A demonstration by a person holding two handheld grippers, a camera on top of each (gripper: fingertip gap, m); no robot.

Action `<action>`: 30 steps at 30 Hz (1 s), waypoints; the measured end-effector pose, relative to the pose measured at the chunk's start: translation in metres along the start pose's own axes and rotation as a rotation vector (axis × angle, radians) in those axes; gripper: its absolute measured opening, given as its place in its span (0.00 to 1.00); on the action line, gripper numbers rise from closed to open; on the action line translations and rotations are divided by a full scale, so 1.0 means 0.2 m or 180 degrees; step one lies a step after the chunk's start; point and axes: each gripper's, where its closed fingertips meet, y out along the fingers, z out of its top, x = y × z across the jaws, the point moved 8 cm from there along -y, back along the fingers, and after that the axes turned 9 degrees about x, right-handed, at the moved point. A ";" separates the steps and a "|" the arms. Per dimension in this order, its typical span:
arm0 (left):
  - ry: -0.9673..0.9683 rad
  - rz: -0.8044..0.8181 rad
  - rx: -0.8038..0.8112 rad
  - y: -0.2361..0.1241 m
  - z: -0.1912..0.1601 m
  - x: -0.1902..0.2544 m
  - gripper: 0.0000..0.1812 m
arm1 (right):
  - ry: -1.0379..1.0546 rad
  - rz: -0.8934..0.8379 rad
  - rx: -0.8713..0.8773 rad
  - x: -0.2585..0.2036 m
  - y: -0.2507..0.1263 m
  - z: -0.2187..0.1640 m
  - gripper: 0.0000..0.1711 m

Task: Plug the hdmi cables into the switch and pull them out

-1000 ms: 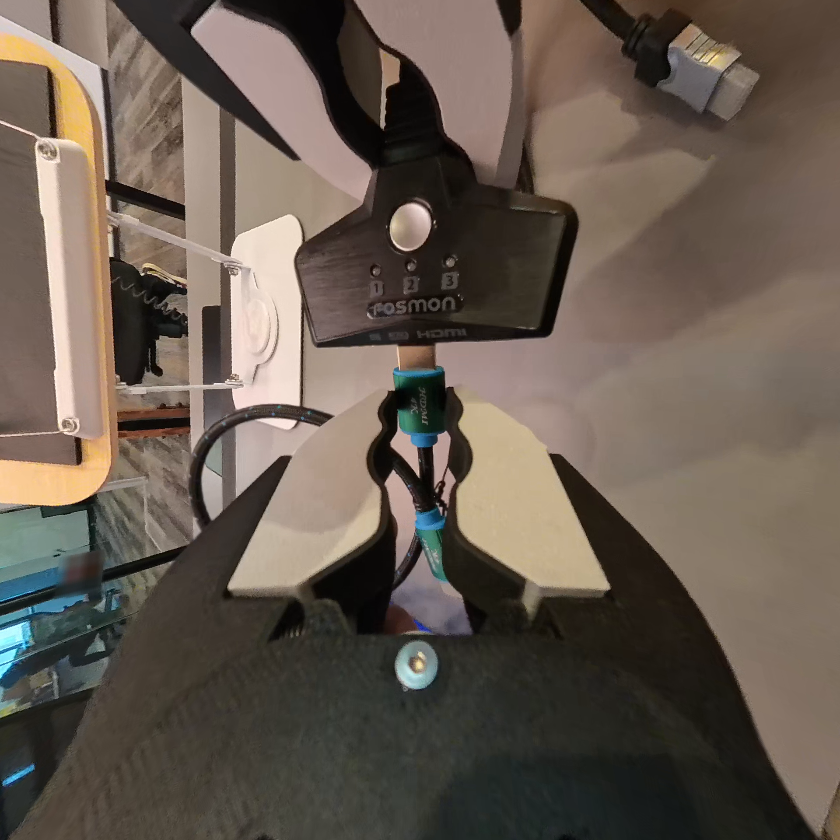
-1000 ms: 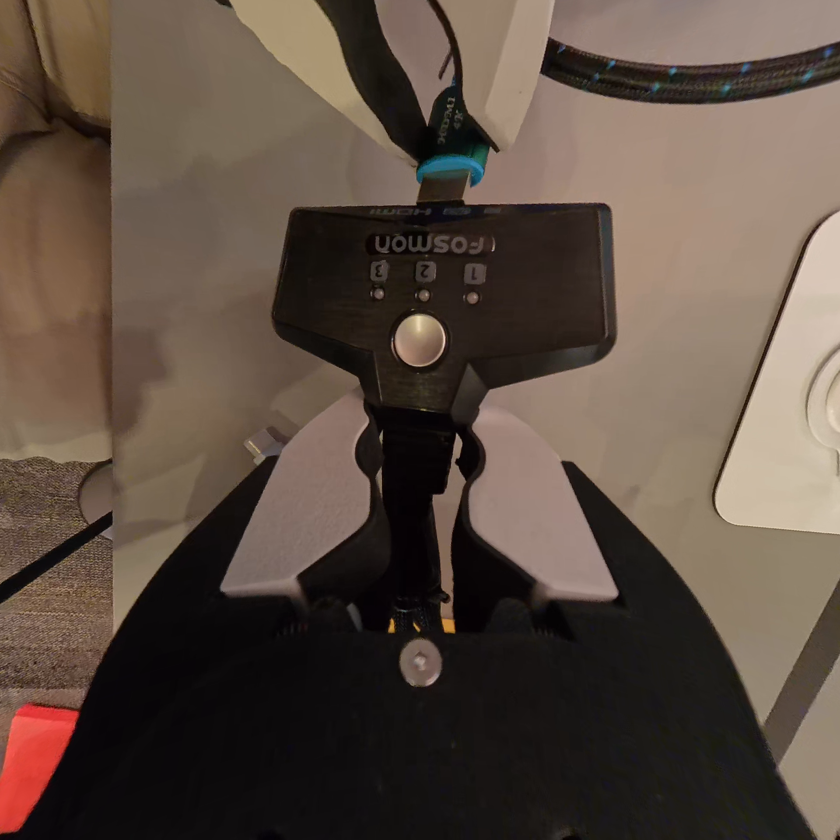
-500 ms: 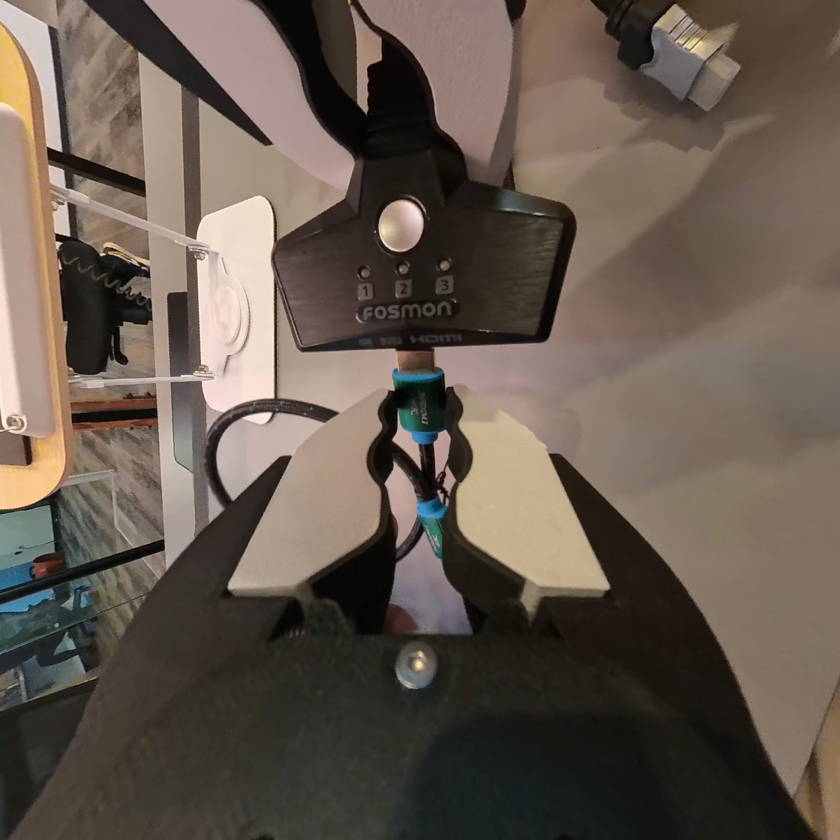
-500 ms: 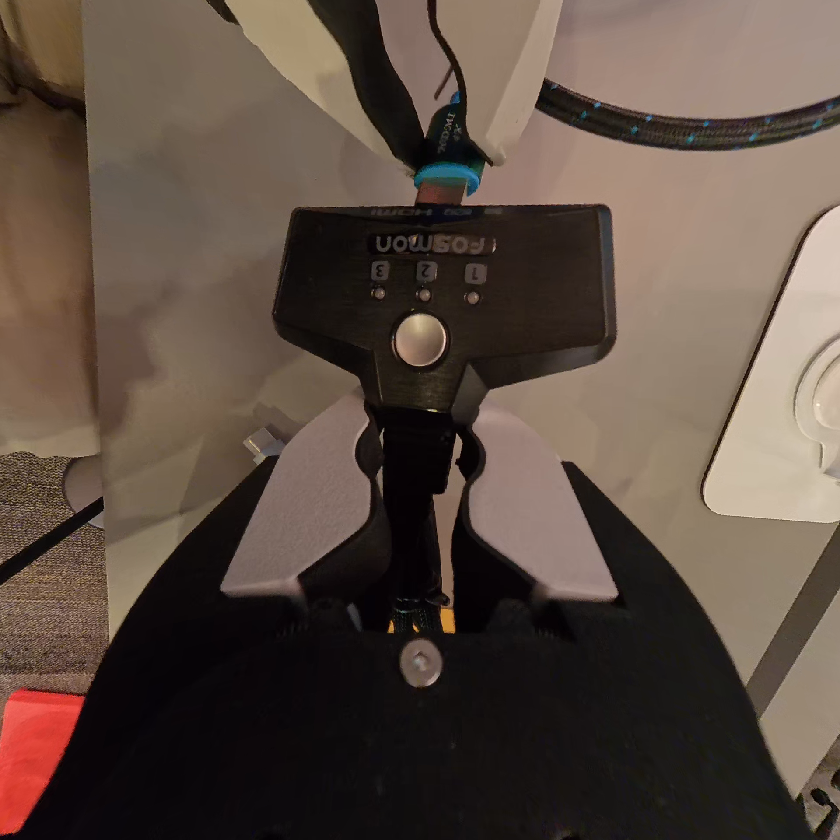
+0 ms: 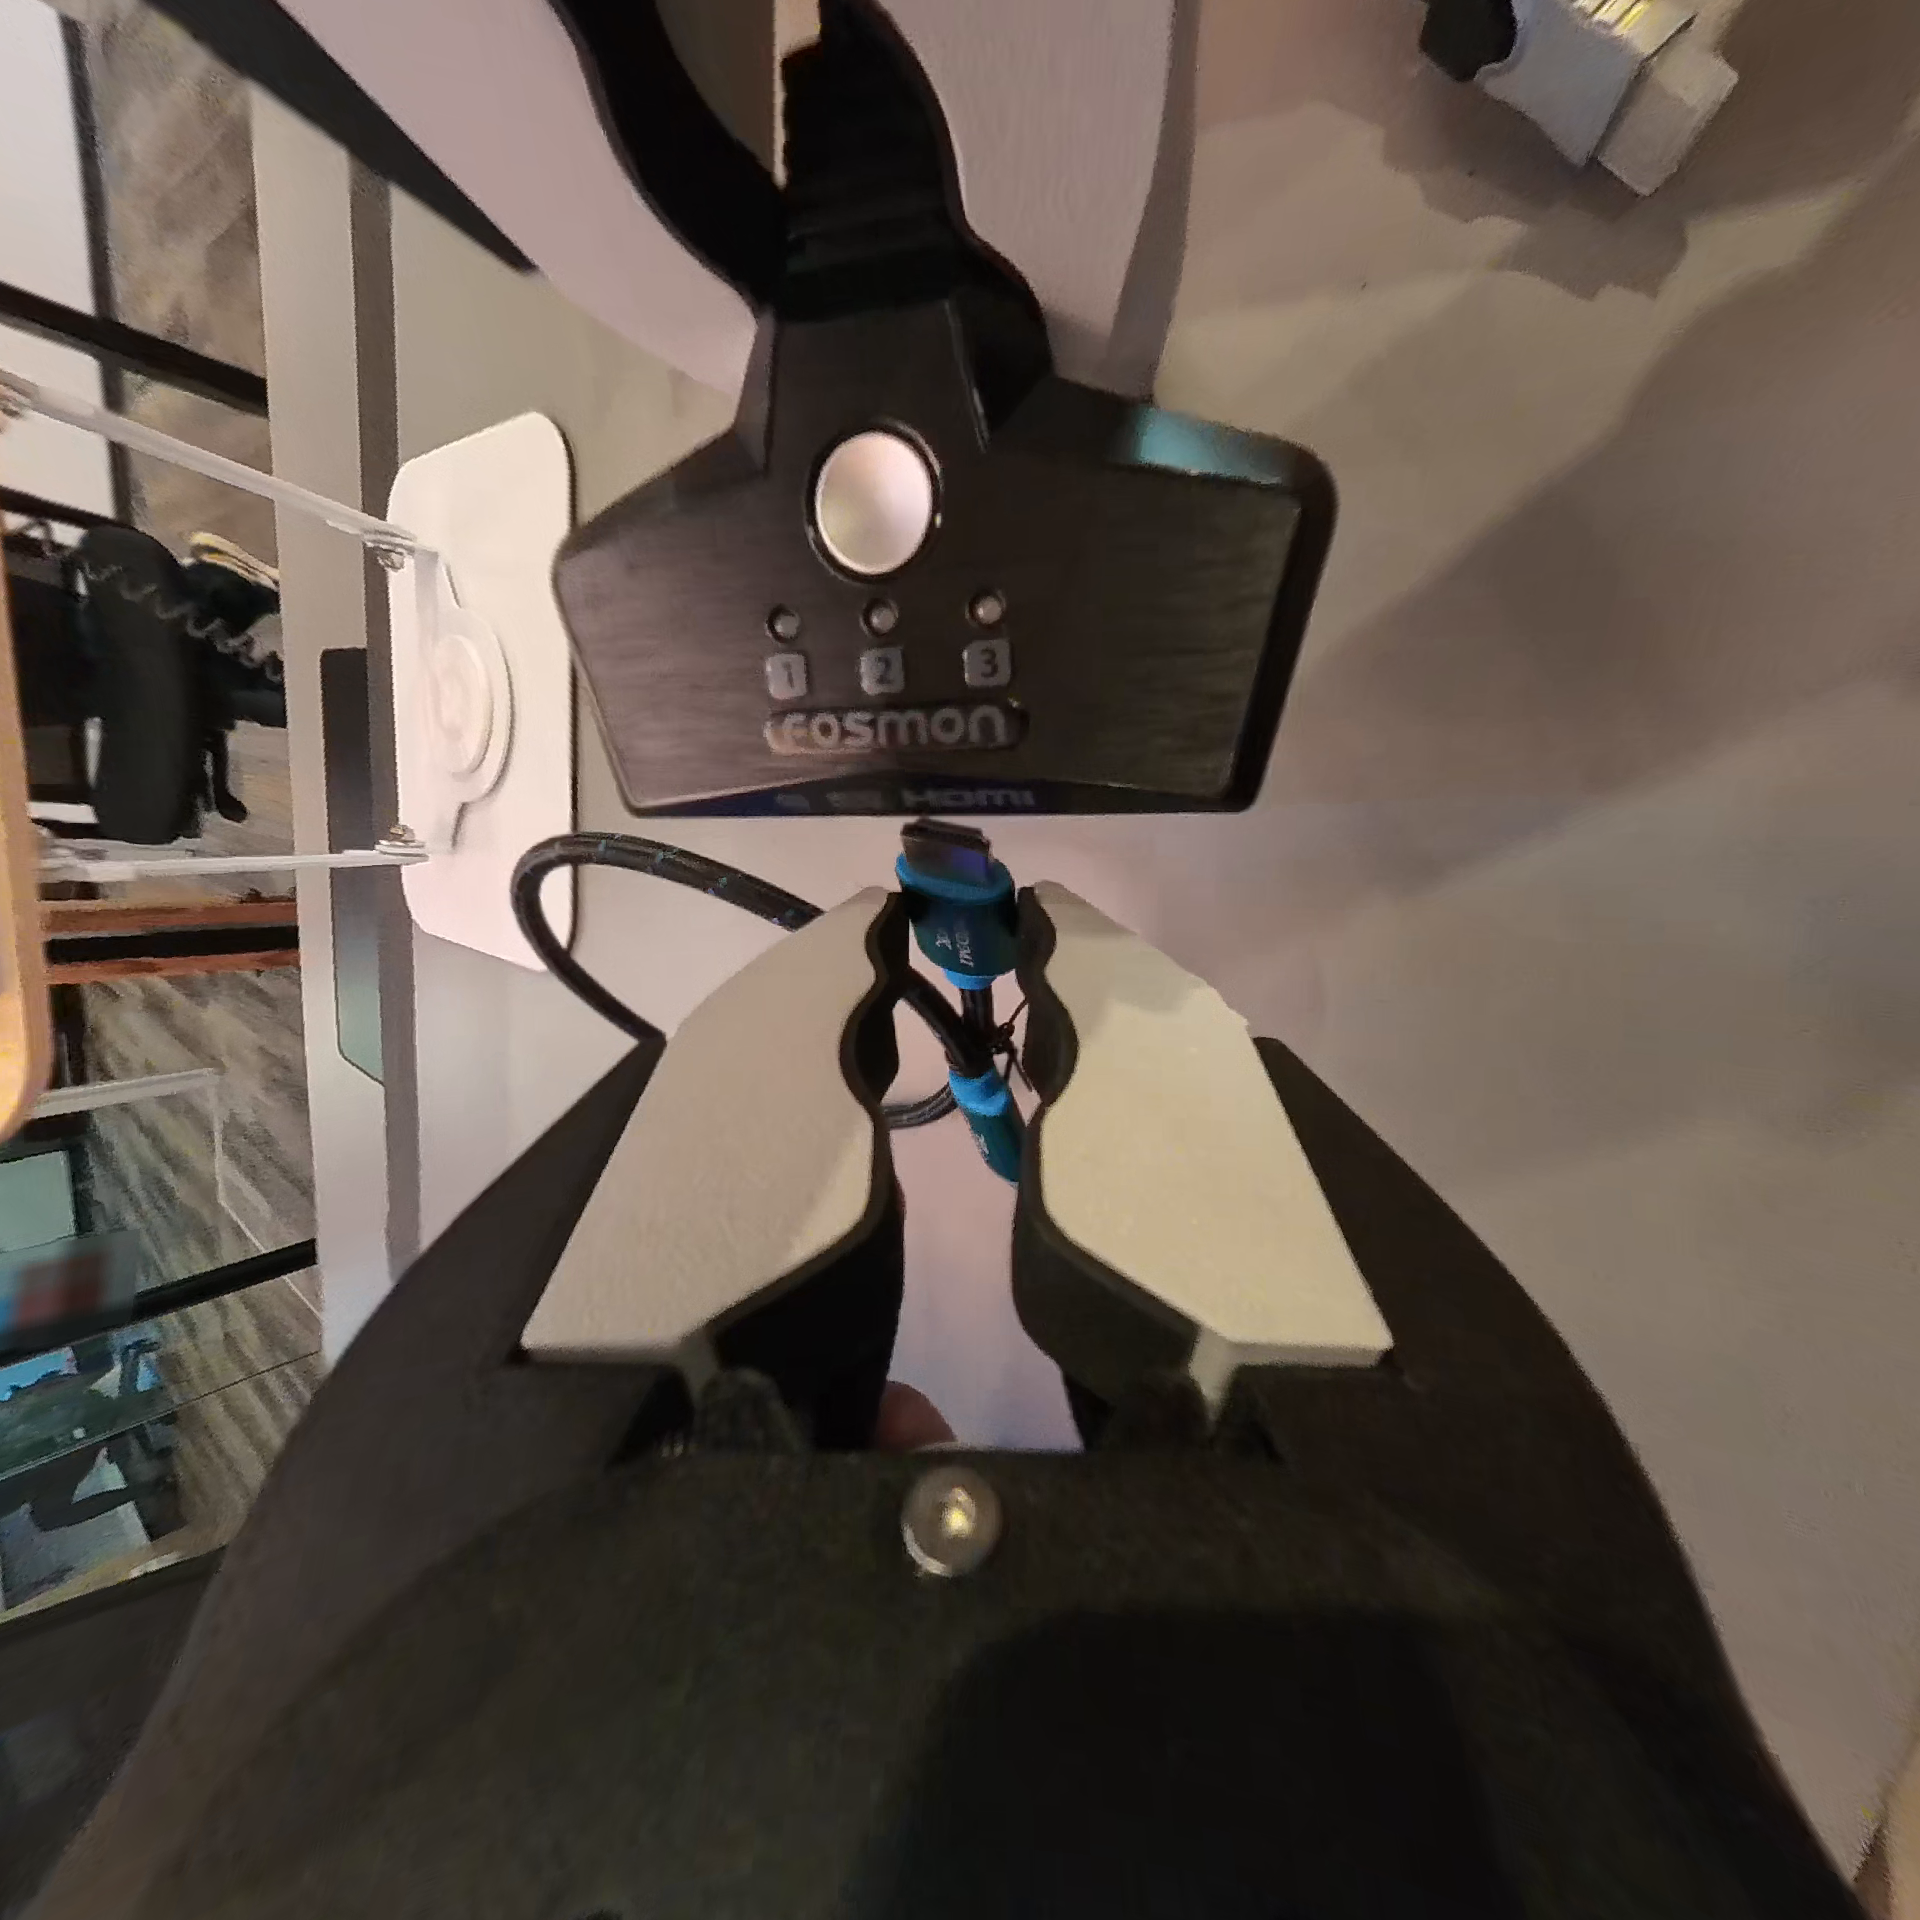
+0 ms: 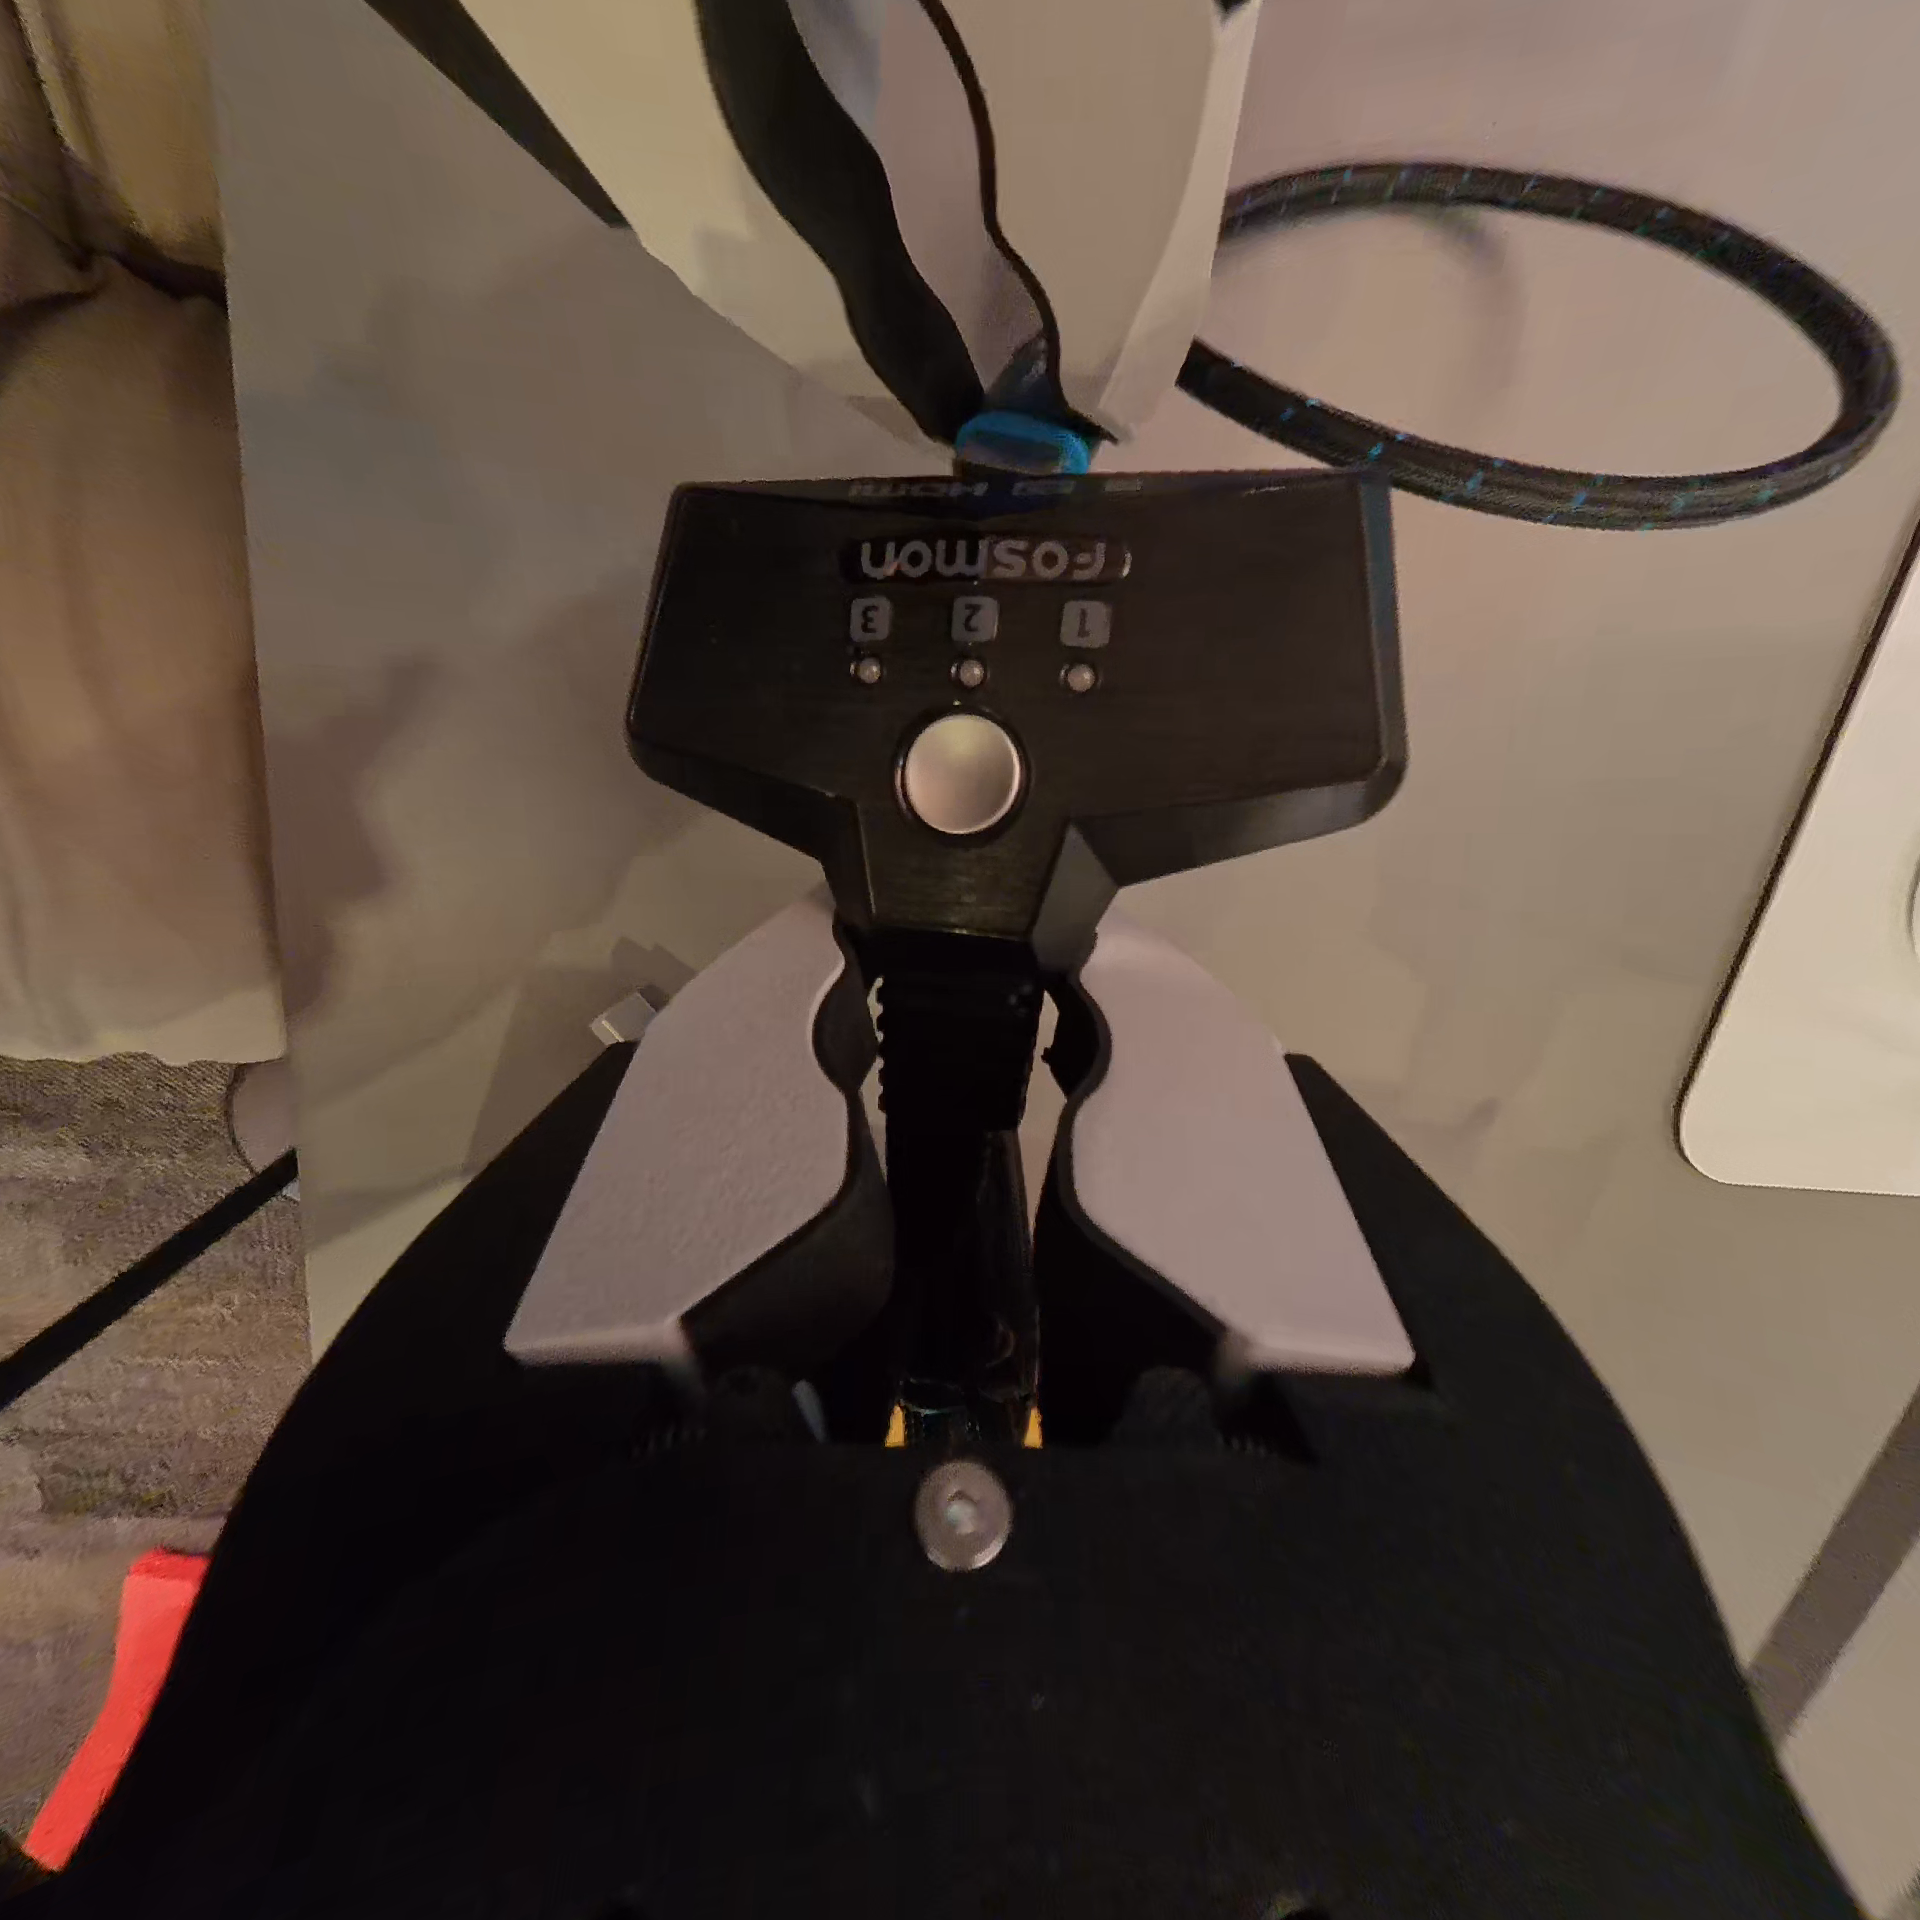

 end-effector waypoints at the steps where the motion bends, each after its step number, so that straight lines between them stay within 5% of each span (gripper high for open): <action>1: -0.0040 -0.0002 0.0009 0.01 -0.01 0.01 0.11 | 0.0030 0.0016 0.0047 0.00 0.00 0.00 0.18; 8: -0.0131 0.0024 -0.0043 0.09 -0.11 0.06 0.10 | 0.0178 0.0037 0.0325 -0.02 -0.01 -0.03 0.18; 11: -0.0367 -0.0008 0.0103 0.06 -0.11 0.05 0.22 | 0.0223 0.0027 0.0492 -0.02 -0.02 -0.04 0.18; 19: -0.2872 -0.1106 0.1781 -0.11 -0.05 -0.08 0.29 | -0.0058 -0.0199 0.0657 -0.05 -0.08 -0.03 0.18; 25: -0.3750 -0.1958 0.2348 -0.10 -0.03 -0.09 0.43 | -0.0145 -0.0052 0.0647 -0.07 -0.08 -0.03 0.17; 30: -0.3866 -0.1485 0.2376 -0.06 -0.02 -0.07 0.15 | -0.0162 -0.0173 0.0497 -0.08 -0.05 0.00 0.17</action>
